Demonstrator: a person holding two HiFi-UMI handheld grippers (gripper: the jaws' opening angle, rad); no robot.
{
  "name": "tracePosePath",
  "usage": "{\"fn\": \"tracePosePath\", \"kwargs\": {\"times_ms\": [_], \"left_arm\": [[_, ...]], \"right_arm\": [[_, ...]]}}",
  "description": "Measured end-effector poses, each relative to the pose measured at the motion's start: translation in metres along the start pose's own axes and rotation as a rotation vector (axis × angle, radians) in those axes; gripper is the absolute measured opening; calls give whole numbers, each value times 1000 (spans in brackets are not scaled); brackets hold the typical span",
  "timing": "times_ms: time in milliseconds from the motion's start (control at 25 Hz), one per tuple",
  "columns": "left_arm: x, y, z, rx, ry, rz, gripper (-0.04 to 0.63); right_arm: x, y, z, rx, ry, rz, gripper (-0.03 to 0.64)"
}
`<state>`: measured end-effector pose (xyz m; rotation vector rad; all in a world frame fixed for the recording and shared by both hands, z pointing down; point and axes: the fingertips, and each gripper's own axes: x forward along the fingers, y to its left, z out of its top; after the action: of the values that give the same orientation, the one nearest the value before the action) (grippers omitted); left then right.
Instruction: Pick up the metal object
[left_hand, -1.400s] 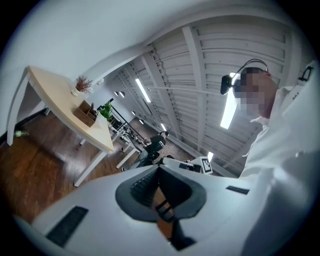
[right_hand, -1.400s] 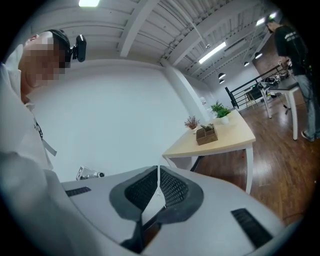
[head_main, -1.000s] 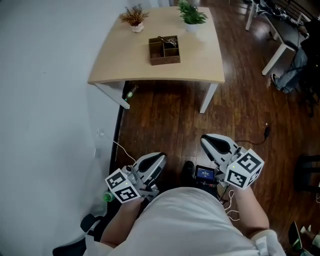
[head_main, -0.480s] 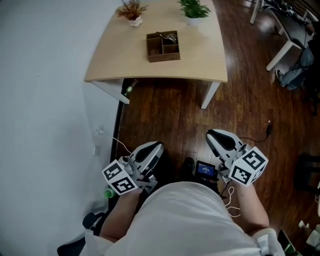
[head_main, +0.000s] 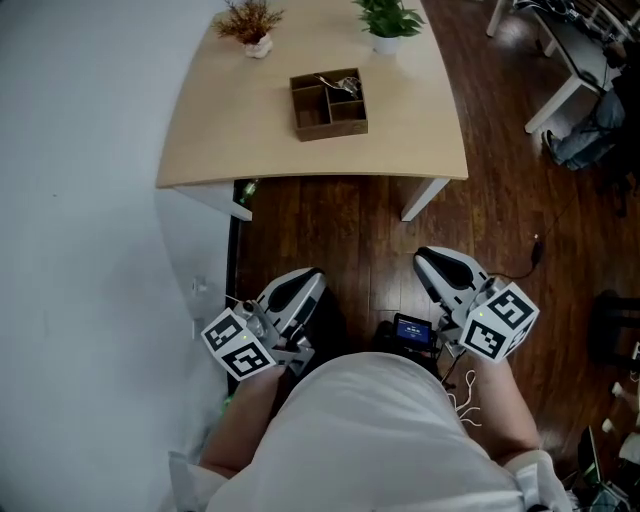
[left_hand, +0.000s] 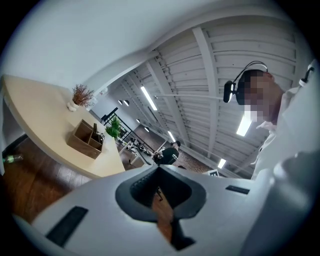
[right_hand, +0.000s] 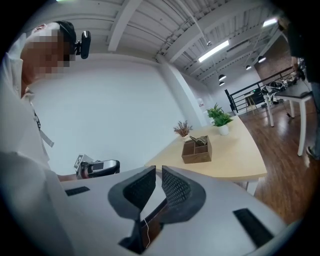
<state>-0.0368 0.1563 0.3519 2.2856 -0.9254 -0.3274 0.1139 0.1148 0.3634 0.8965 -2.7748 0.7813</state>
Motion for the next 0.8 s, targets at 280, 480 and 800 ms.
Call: {"fn": "tracePosePath", "kwargs": {"times_ms": [280, 480, 800], "left_arm": [[-4, 65, 59, 19, 61, -52, -3], [-11, 101, 88, 20, 83, -79, -3], [4, 137, 101, 5, 109, -89, -3]], "right_arm": [[84, 7, 34, -25, -12, -55, 18], [120, 6, 48, -58, -7, -114, 18], [152, -22, 63, -132, 36, -178, 18]]}}
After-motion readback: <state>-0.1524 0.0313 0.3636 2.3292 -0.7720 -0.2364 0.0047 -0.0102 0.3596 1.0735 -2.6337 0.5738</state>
